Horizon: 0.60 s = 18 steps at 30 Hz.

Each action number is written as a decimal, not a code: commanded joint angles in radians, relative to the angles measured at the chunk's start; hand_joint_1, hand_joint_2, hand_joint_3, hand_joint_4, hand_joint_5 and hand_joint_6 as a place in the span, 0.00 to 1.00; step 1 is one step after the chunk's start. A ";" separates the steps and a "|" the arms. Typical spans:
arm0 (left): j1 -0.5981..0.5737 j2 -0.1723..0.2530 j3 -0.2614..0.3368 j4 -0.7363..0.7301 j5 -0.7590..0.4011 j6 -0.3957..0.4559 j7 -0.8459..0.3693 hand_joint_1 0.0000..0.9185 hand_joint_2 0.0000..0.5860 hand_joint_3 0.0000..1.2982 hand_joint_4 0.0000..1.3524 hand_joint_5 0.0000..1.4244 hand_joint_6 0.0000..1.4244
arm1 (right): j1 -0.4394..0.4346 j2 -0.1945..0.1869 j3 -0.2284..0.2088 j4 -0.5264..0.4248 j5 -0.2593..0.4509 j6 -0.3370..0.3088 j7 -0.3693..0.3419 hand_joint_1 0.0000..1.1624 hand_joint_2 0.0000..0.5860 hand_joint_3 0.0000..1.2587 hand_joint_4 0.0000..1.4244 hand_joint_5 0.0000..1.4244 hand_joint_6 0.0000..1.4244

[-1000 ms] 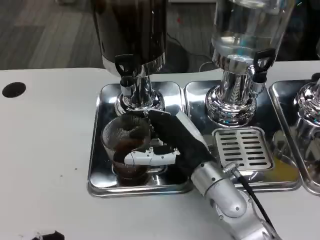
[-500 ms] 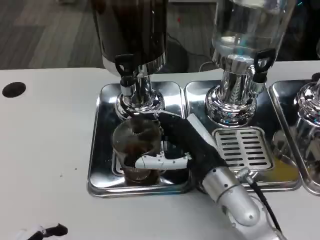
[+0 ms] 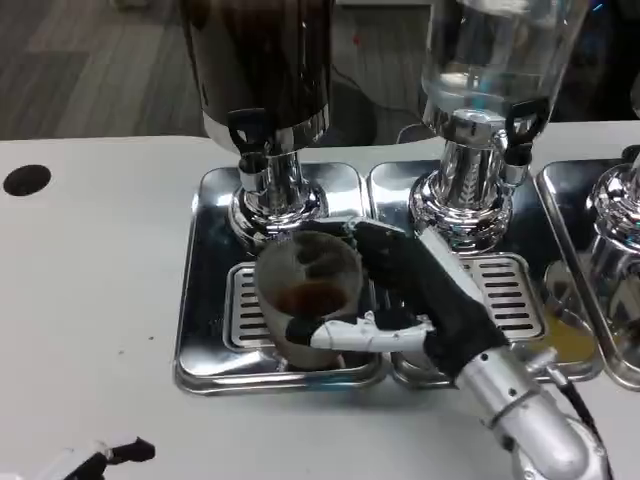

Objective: Grasp the cup under the faucet to collect the drink, then remove the cup.

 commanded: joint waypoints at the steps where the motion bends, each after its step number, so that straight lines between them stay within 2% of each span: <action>1: -0.033 0.007 -0.023 0.018 0.022 0.024 -0.024 0.00 0.14 0.31 0.25 0.29 0.44 | 0.078 -0.036 -0.019 -0.145 0.054 -0.008 0.038 0.73 0.15 0.38 0.35 0.33 0.27; 3: -0.042 0.009 -0.029 0.022 0.024 0.031 -0.028 0.00 0.14 0.31 0.25 0.29 0.44 | 0.101 -0.048 -0.025 -0.173 0.061 -0.007 0.046 0.73 0.15 0.38 0.35 0.33 0.27; 9: -0.090 0.016 -0.065 0.043 0.040 0.067 -0.046 0.00 0.14 0.30 0.25 0.30 0.44 | 0.201 -0.115 -0.072 -0.248 0.104 -0.036 0.081 0.73 0.15 0.38 0.35 0.32 0.27; 18: -0.126 0.023 -0.111 0.047 0.065 0.113 -0.051 0.00 0.14 0.30 0.25 0.30 0.44 | 0.313 -0.188 -0.144 -0.237 0.145 -0.146 0.114 0.73 0.15 0.38 0.35 0.32 0.27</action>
